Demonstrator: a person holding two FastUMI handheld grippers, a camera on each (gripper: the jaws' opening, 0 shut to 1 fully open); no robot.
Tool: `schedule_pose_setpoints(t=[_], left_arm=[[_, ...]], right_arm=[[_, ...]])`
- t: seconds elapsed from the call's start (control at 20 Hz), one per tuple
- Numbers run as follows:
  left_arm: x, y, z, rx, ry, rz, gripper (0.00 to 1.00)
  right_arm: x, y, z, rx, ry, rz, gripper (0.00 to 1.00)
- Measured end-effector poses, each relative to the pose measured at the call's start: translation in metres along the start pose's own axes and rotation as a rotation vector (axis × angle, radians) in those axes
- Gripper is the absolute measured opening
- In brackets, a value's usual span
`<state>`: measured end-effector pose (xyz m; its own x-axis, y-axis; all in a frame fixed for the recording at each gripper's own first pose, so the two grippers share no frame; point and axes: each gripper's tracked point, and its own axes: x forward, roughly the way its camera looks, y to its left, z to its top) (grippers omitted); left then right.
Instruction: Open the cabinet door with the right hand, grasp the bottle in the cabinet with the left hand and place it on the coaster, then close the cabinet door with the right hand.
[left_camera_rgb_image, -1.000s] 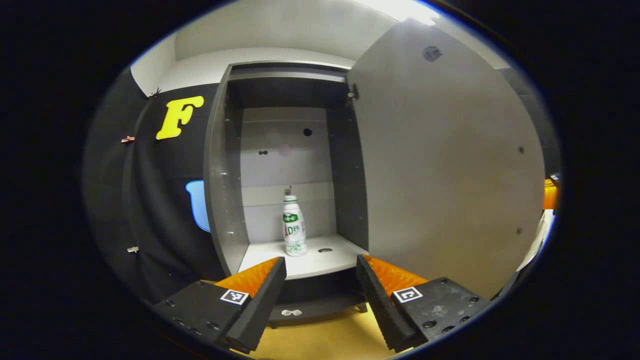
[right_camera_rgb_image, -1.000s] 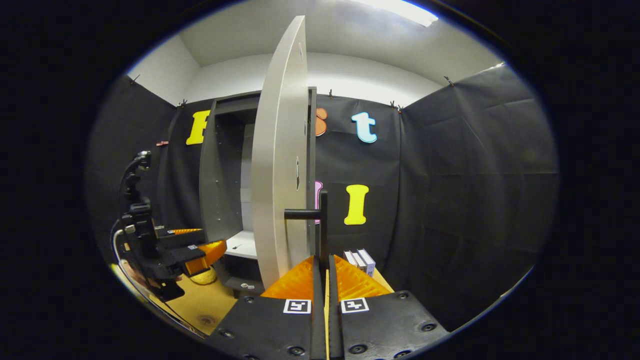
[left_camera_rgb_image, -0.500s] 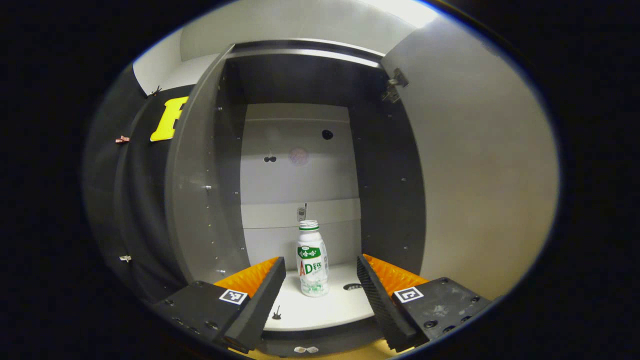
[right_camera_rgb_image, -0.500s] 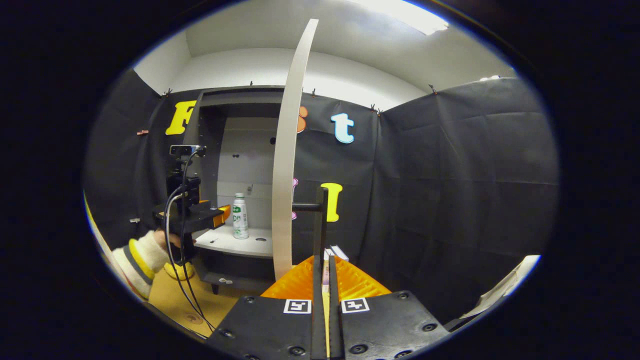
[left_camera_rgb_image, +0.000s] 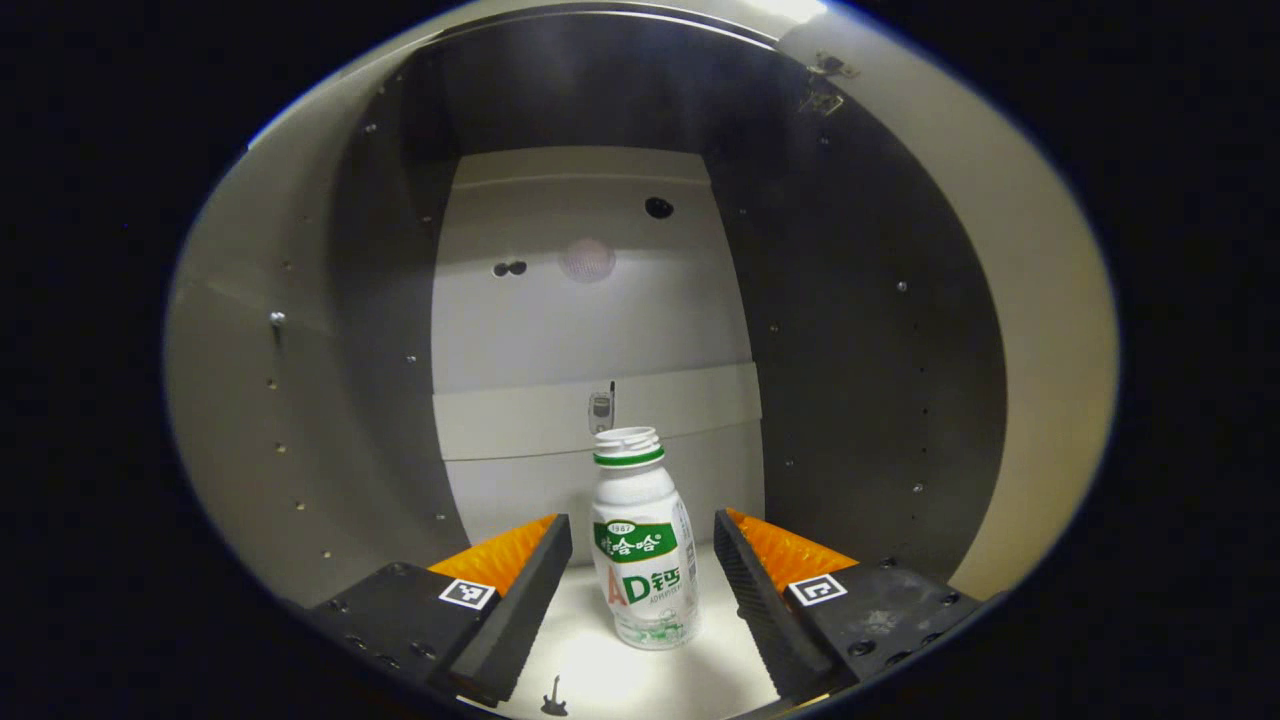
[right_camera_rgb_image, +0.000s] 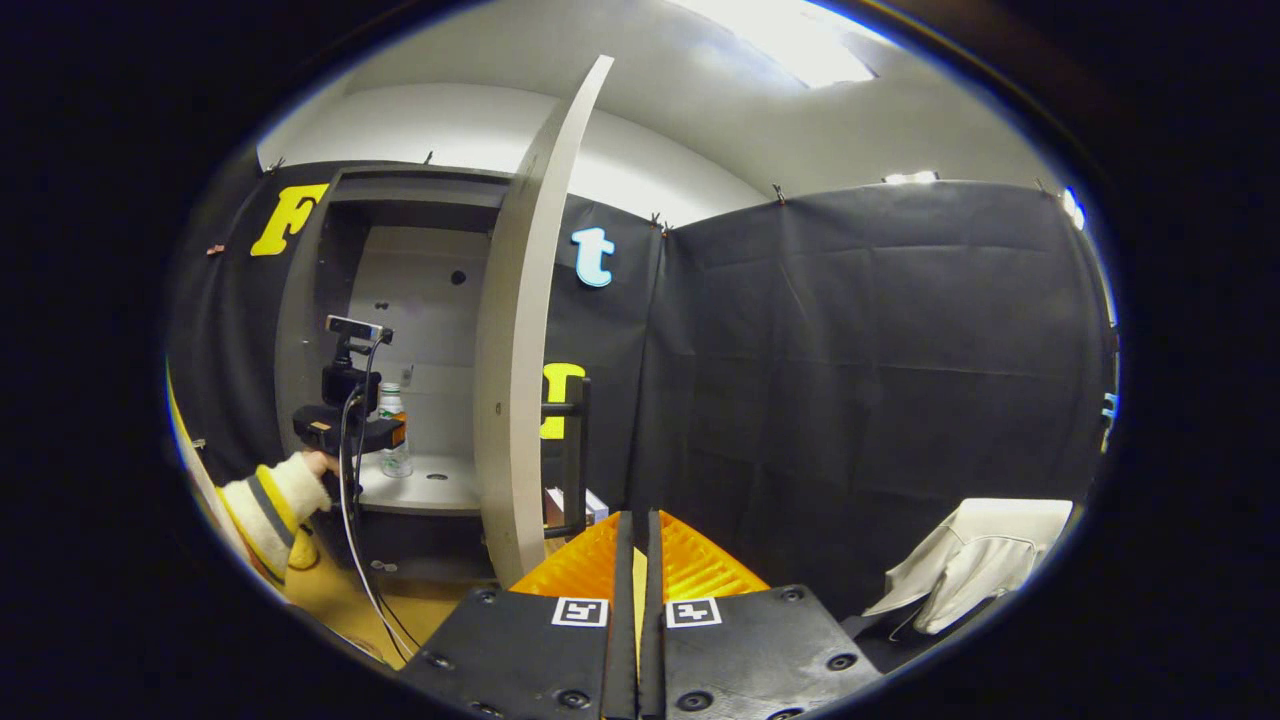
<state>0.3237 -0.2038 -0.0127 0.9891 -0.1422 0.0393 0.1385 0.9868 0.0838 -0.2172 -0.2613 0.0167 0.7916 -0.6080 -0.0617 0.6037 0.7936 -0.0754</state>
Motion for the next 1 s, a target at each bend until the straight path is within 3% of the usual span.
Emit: schedule_pose_setpoints(t=[0.4, 0.45, 0.55, 0.8, 1.0], left_arm=[[0.048, 0.004, -0.036, -0.041, 0.067, 0.008, 0.92], [0.051, 0.004, -0.042, -0.048, 0.085, 0.003, 0.90], [0.047, 0.000, -0.039, -0.062, 0.090, -0.010, 0.82], [0.007, -0.002, 0.001, -0.061, 0.020, -0.101, 0.78], [-0.049, -0.004, 0.037, -0.027, -0.064, -0.154, 0.78]], right_arm=[[-0.009, 0.003, 0.006, -0.028, 0.020, -0.037, 0.10], [-0.009, 0.002, 0.007, -0.029, 0.016, -0.038, 0.06], [-0.011, 0.001, 0.008, -0.037, 0.010, -0.047, 0.10], [-0.028, 0.013, 0.007, -0.053, 0.010, -0.034, 0.07], [-0.028, 0.034, 0.013, -0.031, 0.006, 0.041, 0.06]])
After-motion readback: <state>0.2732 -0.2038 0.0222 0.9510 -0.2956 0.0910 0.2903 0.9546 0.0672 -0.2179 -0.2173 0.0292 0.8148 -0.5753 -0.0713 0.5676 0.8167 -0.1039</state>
